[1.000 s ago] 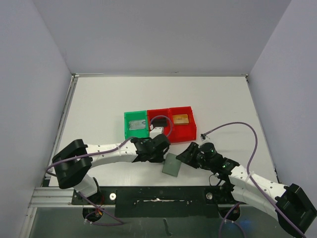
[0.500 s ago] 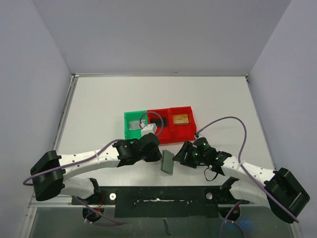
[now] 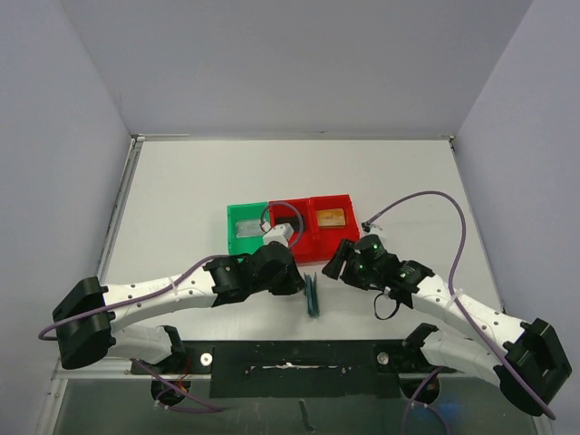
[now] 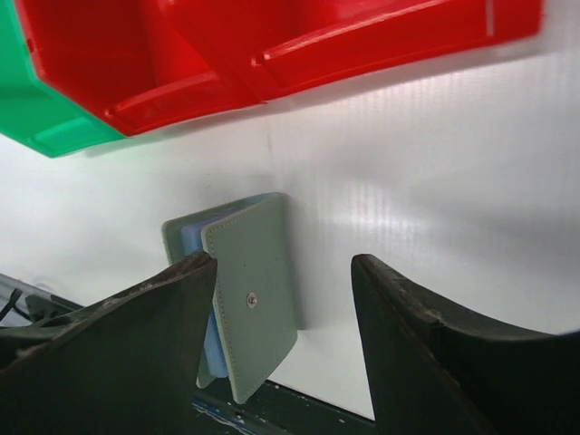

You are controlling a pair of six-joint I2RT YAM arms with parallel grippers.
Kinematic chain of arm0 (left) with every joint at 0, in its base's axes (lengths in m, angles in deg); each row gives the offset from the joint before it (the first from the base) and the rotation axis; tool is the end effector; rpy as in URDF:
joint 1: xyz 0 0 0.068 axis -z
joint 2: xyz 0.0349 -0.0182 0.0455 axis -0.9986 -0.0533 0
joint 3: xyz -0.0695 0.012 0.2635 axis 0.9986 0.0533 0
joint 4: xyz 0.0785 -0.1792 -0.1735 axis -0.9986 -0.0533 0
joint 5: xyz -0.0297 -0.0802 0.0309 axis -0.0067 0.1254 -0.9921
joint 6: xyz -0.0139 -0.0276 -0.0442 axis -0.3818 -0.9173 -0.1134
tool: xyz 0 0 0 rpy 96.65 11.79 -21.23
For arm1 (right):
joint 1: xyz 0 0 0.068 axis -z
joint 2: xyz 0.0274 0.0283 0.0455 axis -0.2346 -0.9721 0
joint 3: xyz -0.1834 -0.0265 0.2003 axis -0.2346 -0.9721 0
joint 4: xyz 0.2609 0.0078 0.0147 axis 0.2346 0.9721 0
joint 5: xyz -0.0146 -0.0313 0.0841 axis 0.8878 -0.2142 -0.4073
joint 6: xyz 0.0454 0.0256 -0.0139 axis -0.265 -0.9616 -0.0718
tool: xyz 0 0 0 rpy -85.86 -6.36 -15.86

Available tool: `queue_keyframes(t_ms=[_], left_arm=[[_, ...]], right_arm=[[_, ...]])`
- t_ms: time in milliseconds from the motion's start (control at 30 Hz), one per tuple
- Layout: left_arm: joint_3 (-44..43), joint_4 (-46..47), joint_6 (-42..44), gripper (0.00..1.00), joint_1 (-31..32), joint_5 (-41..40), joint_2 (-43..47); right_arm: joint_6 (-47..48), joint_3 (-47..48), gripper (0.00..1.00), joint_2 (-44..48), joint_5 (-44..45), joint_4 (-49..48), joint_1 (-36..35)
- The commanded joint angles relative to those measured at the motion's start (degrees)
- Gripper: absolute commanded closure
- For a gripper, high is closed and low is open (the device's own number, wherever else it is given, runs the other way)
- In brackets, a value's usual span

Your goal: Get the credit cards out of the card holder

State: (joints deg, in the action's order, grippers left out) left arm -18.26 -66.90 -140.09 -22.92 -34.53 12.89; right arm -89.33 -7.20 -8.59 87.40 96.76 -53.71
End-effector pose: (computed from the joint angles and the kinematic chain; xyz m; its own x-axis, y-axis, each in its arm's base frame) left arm 0.1243 -0.2424 0.2387 -0.8710 -0.1417 -0.4704 0.1778 0.8017 -0.5707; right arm 0.1547 0.1290 0.2033 -0.8236 0.4244 -0.3762 0.1511 0.8036 0.5757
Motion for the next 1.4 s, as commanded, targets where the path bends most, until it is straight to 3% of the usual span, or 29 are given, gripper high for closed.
queue_keyframes(t_ms=[0,133,500,733,833,933,1067,1200,1367], left_arm=[[-2.5,6.9,1.0,1.0,0.4,2.1,1.2],[-3.4,6.6,1.1,1.0,0.4,1.6,1.3],[-0.2,1.3,-2.9,1.0,0.4,-2.1,2.9],[9.0,-6.1,-8.4,1.0,0.1,-7.5,11.7],[14.9,-5.9,-9.7,1.0,-0.5,-7.2,14.9],[18.0,-4.5,-10.0,1.0,-0.7,-6.6,16.8],[19.5,-4.6,-9.4,1.0,-1.2,-5.9,17.1],[20.4,-4.8,-7.5,1.0,-1.4,-4.3,17.4],[21.1,-3.6,-6.1,1.0,-1.9,-3.2,17.8]], right_arm=[[-0.4,0.4,0.36,3.7,5.3,5.3,0.2],[-2.8,-1.3,0.3,6.5,5.2,4.3,0.2],[-2.5,-1.4,0.01,10.6,4.7,3.9,0.1],[-7.4,-2.4,0.02,11.0,9.8,1.1,0.2],[-1.9,-5.5,0.03,12.9,3.9,-5.9,0.3],[-3.4,-7.4,0.03,12.9,-0.5,-9.4,0.6],[-3.5,-6.1,0.0,7.1,-5.5,-11.1,0.7],[-3.0,-4.0,0.11,-0.7,-10.6,-14.5,-0.2],[-4.5,-0.1,0.17,-5.4,-5.1,-13.2,-5.8]])
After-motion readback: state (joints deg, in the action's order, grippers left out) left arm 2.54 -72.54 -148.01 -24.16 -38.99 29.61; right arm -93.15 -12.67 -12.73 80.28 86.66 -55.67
